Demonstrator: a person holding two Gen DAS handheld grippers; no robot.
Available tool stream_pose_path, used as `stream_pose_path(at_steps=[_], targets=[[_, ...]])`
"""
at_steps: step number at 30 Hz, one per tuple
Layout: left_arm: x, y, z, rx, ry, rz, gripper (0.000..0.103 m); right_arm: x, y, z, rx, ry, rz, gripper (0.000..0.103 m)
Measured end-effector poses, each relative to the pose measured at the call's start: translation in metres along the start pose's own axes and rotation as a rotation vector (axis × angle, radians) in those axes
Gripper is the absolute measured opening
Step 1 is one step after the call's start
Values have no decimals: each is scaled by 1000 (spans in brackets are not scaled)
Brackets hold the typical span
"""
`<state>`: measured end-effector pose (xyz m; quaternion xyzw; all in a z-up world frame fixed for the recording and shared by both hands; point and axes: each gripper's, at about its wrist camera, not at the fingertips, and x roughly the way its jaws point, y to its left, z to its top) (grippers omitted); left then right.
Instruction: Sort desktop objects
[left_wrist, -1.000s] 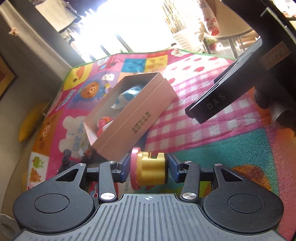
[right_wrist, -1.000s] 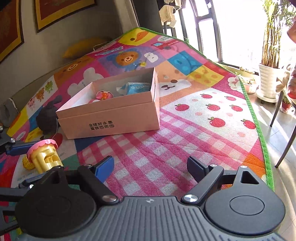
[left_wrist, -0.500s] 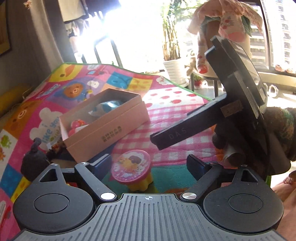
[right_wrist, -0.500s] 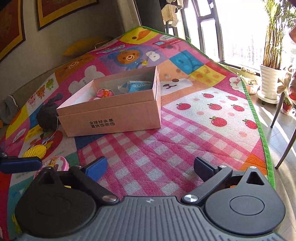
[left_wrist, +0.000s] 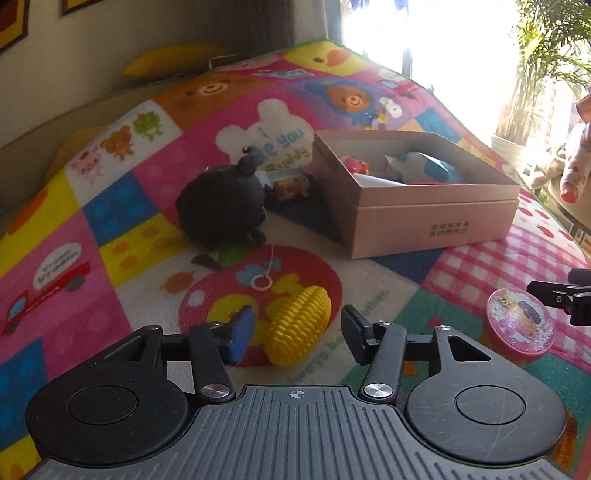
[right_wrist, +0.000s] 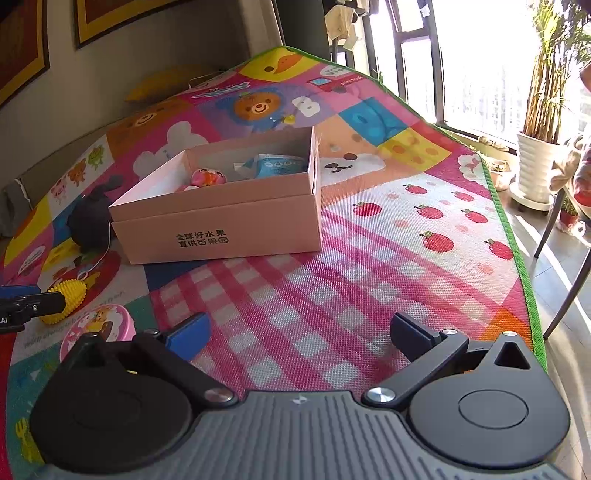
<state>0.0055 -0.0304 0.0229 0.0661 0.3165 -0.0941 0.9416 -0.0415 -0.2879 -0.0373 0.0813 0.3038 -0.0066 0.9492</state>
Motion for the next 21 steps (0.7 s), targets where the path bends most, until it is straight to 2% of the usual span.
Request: stream_pose_path(at_steps=[1,4,7,12,14,18,21], targets=[[3,-2,0,10,4,-4,44,0,0,0,-2,0,-3,103],[10,-6,-3,20,22,-23,35,0,1,0,-7,1,-8,103],[4,-15,-6,49,21,-58,35,1,2,0,-7,1,-9,103],[-22,-35,-15,93,21,-191,35,1,1,0,-6,1,-8,103],[-32,-43,-20,123,15,-216,36,1,1,0,-6,1,-8,103],[-36,-44,-28,152,18,-187,40,2,1,0,-9,2,-10,103],[-31,-34,-30,145,41,-137,52,2,1,0,-12,4,-13,103]])
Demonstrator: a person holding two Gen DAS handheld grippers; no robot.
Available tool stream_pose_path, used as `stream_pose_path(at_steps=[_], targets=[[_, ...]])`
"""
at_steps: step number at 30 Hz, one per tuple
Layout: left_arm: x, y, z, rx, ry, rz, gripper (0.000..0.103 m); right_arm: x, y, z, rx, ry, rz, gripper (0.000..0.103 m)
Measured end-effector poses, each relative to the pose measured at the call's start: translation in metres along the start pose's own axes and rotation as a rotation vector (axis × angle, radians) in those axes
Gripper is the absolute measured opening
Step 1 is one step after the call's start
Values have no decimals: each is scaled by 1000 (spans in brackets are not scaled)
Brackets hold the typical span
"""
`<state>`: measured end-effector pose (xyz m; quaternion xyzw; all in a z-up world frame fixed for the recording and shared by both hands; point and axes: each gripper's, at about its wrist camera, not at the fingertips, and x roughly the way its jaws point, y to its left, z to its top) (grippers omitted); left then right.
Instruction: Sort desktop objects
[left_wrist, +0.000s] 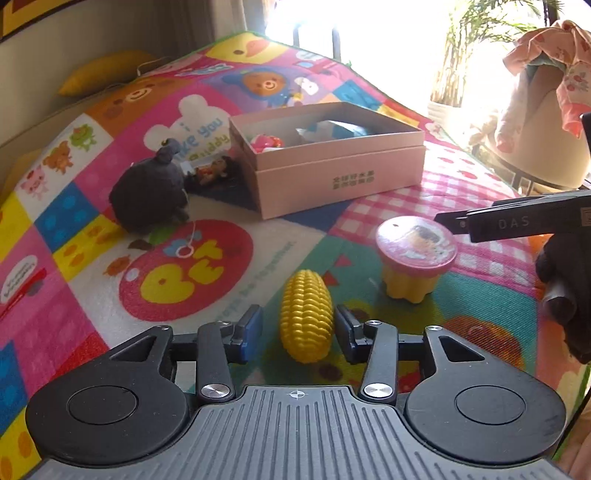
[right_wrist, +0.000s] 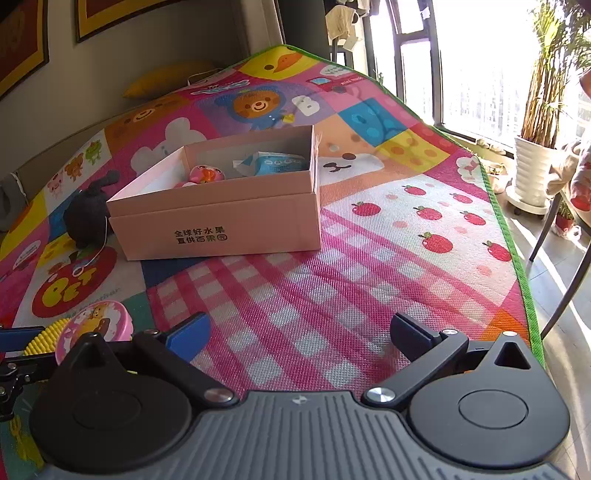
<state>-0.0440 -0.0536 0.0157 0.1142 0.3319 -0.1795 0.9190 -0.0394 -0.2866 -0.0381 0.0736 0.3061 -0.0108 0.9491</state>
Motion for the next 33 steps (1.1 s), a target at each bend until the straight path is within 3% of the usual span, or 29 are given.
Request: stream_pose_path(at_steps=[6,12,15,18,25,33], targets=[[-6,16,-9,28,16,101,82,0,-1,0,5,-4,5,103],[-8,41,-12,-22,38,223,92,0,-1,0,4,-4,5,103],[-10,51,-13,-55,42,245,94,0,-1,0,4,-4,5,103],[-14,54,-14,-62,39,207,95,0,-1,0,2,-3,4,103],[-16,27,-16,-3,34,31,96,1,0,0,3,-3,5,103],[-3,6,-10,13,13,-4,96,0,0,0,3,-3,5,103]])
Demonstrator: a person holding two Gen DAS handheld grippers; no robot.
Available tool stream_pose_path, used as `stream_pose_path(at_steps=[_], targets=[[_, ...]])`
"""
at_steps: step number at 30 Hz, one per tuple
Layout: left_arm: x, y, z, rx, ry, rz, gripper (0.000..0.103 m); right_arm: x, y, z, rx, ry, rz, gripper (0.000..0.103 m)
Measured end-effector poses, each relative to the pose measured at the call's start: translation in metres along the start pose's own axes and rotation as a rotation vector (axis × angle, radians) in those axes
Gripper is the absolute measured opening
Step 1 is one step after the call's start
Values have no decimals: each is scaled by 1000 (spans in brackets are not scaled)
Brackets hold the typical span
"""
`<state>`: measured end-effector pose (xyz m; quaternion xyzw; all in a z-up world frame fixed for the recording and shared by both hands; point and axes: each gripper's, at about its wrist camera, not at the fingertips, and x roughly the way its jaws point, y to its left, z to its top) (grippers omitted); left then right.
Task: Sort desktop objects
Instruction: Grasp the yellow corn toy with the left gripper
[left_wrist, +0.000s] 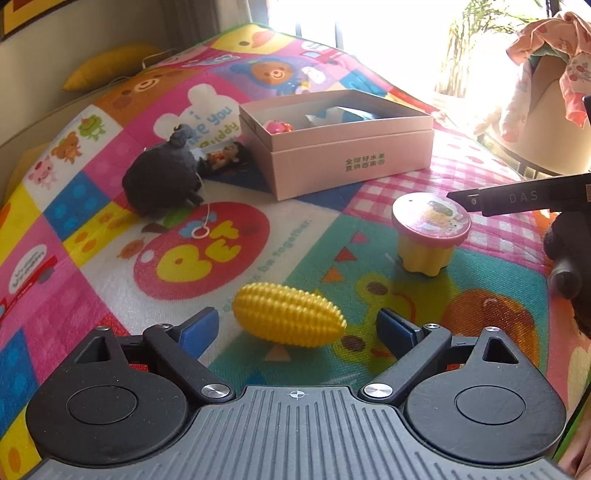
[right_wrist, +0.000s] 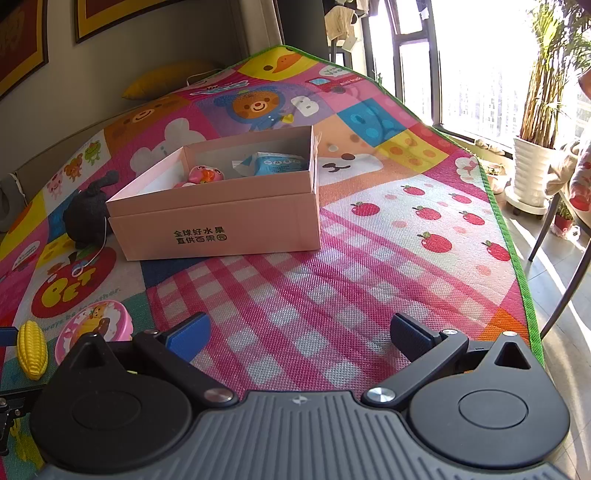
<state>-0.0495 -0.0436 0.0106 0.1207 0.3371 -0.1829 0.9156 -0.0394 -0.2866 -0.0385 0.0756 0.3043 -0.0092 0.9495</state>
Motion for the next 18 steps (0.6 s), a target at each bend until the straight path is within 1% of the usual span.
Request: stream_pose_path(at_steps=[5,10,12,13,15,18], targets=[[-1,-1,-1,7,5,-54,96,0,0,0,0,0,0,103],[-10,-6,-6,24,19,-119,96,0,0,0,-1,0,0,103],[-13,-8,-7,32,23,-134,96,0,0,0,-1,0,0,103],[-15,-9,-8,36,22,-132,96,0,0,0,-1,1,0,103],[-16,-8,-9,35,17,-106,96,0,0,0,-1,0,0,103],[-15,-2,-8,-2,13,-76,96,0,0,0,-1,0,0,103]])
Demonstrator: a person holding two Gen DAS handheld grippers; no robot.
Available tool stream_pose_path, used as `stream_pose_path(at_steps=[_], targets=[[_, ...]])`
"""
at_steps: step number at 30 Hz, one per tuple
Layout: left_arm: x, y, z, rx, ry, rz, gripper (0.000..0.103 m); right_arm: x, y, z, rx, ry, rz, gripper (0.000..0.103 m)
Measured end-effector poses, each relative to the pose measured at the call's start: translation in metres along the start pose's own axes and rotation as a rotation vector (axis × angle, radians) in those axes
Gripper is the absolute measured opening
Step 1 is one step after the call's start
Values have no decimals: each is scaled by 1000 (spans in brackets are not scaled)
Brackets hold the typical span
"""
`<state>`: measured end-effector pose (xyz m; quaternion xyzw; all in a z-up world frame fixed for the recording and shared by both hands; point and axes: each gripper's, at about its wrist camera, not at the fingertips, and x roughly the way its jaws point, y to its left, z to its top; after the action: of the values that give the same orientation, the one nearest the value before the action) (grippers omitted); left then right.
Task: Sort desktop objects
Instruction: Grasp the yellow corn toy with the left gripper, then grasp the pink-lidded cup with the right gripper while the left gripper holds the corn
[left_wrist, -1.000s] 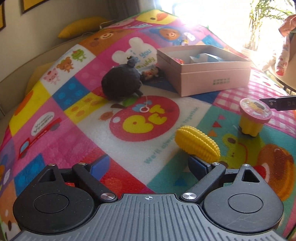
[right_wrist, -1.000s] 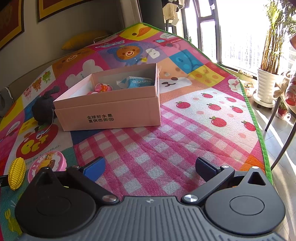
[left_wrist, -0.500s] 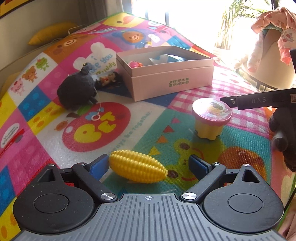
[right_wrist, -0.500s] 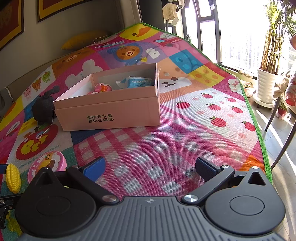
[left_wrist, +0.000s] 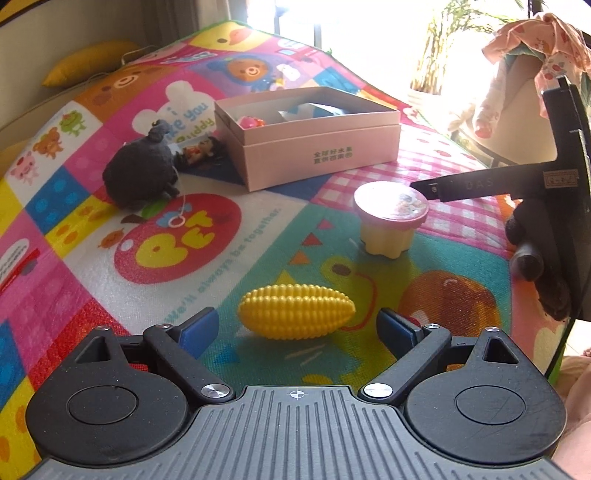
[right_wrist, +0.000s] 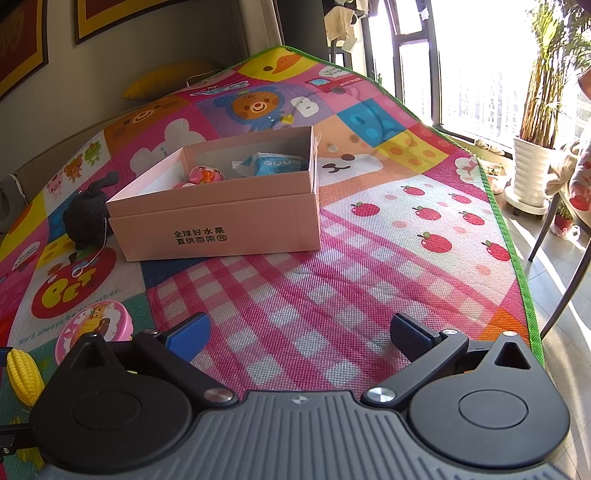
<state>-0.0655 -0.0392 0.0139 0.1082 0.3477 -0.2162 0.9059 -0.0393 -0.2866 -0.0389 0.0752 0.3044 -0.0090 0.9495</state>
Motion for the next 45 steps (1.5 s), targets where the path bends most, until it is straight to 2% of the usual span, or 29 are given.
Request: stream_pose_path(at_steps=[5,8,10,13,16,18,20,23,25,28,30,35,37,42,45], targets=[[2,2,3,-17,-13,1,92,0,0,0,0,0,0,103],[4,0,4,-30,-16,5,85,0,1,0,0,0,0,103],[5,-1,5,-42,-13,10,74,0,1,0,0,-1,3,103],[5,-3,5,-45,-8,34,73,-13,0,-2,-23,-56,79,103],[2,-5,3,-45,-10,31,73,-38,16,2,-118,-114,189,103],[0,-7,2,-41,-15,26,73,-50,40,6,-230,-113,249,103],[-4,-8,0,-37,-24,24,73,-48,64,6,-327,-73,259,103],[-12,-7,-5,-39,-34,31,73,-34,88,1,-400,-13,253,102],[-16,-5,-9,-43,-36,36,73,-28,93,1,-410,15,249,96],[-18,-2,-13,-55,-32,44,73,-21,96,3,-402,68,249,79],[-19,-1,-14,-62,-30,53,73,-20,96,5,-399,90,235,57],[-28,-7,-8,-34,-55,58,73,-32,87,10,-375,175,265,56],[-33,-14,-1,1,-77,54,73,-43,83,13,-404,174,255,56],[-39,-33,33,115,-153,76,73,-80,73,30,-459,99,229,56],[-39,-41,64,179,-217,85,73,-100,68,53,-459,13,199,56]])
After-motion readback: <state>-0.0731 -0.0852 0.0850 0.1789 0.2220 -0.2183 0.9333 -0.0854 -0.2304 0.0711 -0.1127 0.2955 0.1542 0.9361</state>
